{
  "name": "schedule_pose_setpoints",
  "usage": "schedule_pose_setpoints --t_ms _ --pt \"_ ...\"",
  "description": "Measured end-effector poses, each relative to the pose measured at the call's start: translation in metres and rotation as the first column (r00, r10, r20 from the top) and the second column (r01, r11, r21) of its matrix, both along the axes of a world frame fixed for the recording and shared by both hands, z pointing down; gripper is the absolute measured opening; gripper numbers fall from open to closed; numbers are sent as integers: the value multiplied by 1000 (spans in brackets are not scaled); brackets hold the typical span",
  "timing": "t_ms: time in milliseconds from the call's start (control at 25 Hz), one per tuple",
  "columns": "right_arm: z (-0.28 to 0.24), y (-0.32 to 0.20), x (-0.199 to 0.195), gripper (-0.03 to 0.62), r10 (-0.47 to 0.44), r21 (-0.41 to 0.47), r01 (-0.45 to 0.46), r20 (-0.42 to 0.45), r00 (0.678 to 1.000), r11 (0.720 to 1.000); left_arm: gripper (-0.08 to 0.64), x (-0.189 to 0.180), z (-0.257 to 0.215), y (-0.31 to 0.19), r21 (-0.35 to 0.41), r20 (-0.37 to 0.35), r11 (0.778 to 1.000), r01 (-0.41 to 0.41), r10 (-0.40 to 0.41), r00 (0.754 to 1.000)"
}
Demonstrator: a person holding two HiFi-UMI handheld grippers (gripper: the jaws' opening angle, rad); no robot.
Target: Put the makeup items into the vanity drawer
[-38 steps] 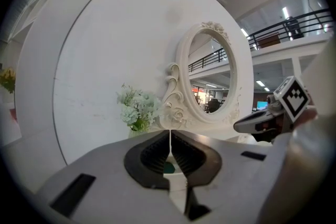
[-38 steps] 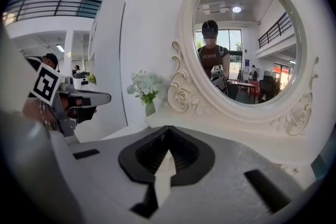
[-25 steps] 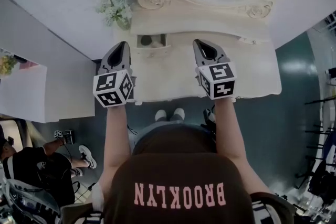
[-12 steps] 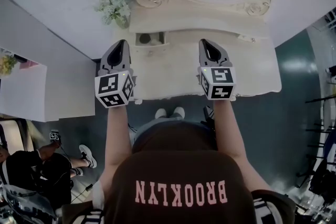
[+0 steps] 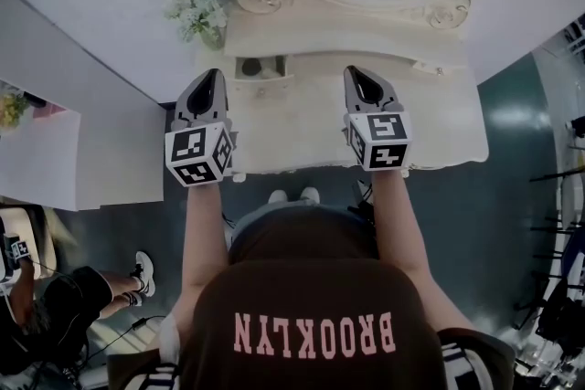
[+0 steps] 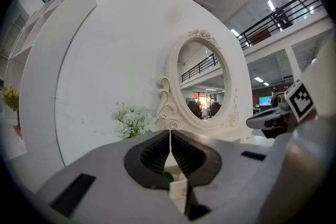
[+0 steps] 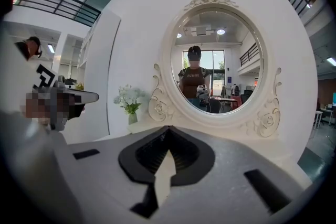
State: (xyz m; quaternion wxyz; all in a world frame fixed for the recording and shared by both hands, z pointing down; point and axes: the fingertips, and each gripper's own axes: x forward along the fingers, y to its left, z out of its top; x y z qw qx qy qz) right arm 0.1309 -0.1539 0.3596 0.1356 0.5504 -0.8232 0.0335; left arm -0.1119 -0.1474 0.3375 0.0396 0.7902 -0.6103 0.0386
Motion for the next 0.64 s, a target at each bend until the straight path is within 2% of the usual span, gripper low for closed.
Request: schedule_pose_setpoints --t_ms 360,640 --pt "-1 4 -7 -2 -38 20 38 5 999 999 8 1 -1 2 6 2 1000 -10 10 1000" --pt "1 2 -11 -3 -45 18 44 8 999 999 9 -13 2 0 0 13 1000 19 -19 1000"
